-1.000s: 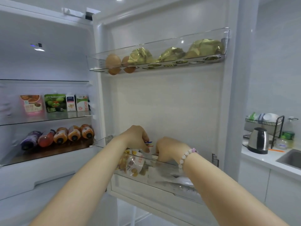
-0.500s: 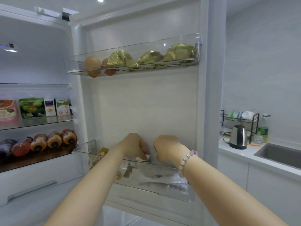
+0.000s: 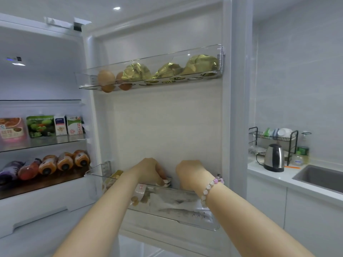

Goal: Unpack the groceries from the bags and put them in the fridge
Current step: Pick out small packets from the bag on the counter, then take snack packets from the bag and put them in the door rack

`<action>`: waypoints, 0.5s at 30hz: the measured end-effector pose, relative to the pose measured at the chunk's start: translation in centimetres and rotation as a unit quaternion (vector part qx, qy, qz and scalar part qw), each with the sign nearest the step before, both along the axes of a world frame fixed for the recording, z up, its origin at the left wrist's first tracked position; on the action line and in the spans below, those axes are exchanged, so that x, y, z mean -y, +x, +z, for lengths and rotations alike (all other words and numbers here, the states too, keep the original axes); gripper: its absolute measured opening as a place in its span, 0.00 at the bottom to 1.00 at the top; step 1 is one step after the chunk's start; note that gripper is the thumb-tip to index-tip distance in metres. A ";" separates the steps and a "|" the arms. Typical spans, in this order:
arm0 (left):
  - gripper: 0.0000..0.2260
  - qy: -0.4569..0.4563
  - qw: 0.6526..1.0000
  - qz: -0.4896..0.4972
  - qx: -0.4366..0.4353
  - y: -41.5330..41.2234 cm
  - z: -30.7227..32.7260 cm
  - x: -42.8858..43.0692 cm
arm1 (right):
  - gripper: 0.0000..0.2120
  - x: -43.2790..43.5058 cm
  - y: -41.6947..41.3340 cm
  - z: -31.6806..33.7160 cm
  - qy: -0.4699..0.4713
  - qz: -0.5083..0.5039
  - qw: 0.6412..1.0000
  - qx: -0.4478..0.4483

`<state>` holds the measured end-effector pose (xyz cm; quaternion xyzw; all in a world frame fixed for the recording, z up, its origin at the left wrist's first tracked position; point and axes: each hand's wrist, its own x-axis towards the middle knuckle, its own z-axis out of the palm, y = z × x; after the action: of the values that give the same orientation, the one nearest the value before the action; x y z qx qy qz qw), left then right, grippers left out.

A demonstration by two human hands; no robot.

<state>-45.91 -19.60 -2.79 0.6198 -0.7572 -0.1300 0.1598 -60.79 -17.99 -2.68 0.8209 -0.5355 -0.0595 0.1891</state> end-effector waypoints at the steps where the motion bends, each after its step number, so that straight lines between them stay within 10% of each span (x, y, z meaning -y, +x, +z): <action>1: 0.12 0.003 1.000 0.000 0.004 -0.1 0.1 -0.2 | 0.11 -0.2 -0.1 0.1 0.000 -0.002 1.000 0.005; 15: 0.14 -0.297 0.953 0.041 -0.043 -2.2 0.2 -3.6 | 0.03 -4.5 -2.1 2.3 -0.106 0.000 0.991 0.085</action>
<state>-48.12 -16.02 -2.54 0.5689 -0.7280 0.0808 0.3740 -62.85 -13.49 -0.34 0.7984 -0.5527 0.0677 0.2291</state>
